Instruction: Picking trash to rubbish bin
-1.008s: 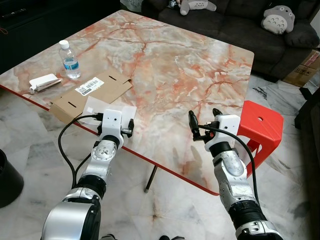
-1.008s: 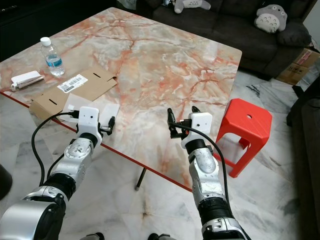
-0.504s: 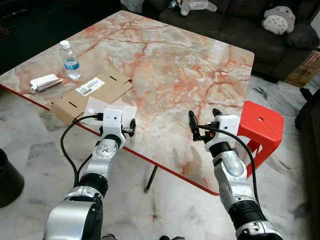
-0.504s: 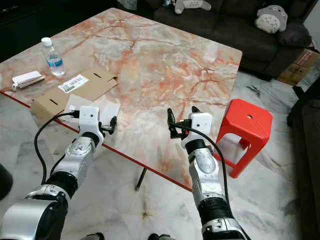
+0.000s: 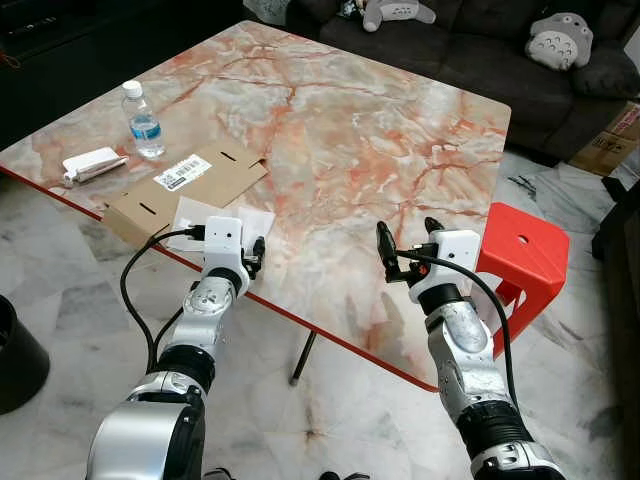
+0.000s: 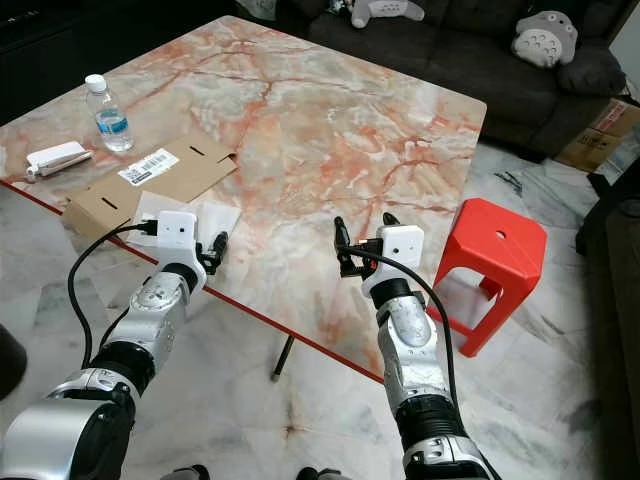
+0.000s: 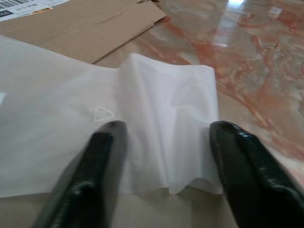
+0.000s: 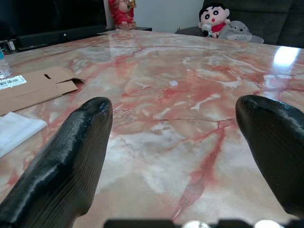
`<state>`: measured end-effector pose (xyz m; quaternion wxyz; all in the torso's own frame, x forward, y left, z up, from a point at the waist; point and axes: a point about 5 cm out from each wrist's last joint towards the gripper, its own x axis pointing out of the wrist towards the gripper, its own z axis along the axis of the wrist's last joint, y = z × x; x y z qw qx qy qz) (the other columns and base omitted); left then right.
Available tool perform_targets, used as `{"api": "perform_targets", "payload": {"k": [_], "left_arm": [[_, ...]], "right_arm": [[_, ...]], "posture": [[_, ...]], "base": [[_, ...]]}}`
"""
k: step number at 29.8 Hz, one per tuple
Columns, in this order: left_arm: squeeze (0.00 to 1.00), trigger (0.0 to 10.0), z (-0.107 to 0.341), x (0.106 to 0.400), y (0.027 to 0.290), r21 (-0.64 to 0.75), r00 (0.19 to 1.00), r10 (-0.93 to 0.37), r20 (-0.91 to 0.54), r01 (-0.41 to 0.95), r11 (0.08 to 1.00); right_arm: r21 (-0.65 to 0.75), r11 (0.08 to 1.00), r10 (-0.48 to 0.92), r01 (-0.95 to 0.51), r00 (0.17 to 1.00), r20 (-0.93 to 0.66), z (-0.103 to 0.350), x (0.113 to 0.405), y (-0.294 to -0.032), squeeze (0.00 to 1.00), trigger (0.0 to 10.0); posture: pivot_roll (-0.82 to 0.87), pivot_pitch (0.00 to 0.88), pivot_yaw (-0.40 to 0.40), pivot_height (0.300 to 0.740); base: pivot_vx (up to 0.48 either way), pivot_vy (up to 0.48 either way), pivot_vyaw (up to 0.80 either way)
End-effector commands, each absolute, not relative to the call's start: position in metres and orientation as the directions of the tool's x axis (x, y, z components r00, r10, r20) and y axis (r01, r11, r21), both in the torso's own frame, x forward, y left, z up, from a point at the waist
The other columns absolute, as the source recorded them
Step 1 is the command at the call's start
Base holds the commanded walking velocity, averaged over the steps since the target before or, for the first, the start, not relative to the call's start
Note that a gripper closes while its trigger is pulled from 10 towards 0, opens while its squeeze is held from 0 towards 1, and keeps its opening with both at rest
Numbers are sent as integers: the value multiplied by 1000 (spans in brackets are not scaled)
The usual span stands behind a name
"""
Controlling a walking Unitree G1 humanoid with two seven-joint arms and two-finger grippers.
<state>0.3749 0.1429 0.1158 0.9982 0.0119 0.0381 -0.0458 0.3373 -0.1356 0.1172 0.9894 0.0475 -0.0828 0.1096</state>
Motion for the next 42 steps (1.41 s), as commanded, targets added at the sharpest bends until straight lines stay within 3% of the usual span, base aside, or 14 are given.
{"api": "perform_targets", "payload": {"k": [1,33,38,40,41,42], "left_arm": [[0,0,106,372,136,2,985,-117,-129,118,993],[0,0,111,372,119,-23,983,-156,-93,155,988],[0,235,120,372,115,-35,988,-151,-16,150,988],[0,3882,125,372,114,-27,988,-150,15,151,988],[0,10000,130,373,113,-16,988,-144,54,146,989],[0,10000,132,373,113,-14,988,-141,64,143,990]], "right_arm": [[72,973,205,-219,964,172,117,336,-138,0,10000],[76,971,212,-228,961,175,118,338,-135,0,10000],[75,971,212,-229,960,182,120,340,-134,0,10000],[73,971,211,-227,959,187,122,340,-135,0,10000],[71,972,206,-223,959,193,124,341,-136,0,10000],[70,973,204,-221,959,195,124,341,-136,0,10000]], "posture": [[57,138,-165,740],[65,114,-155,740],[63,104,-150,740],[62,99,-148,740],[63,93,-146,740],[63,93,-146,740]], "base": [[0,0,0],[0,0,0],[0,0,0],[0,0,0],[0,0,0],[0,0,0]]}}
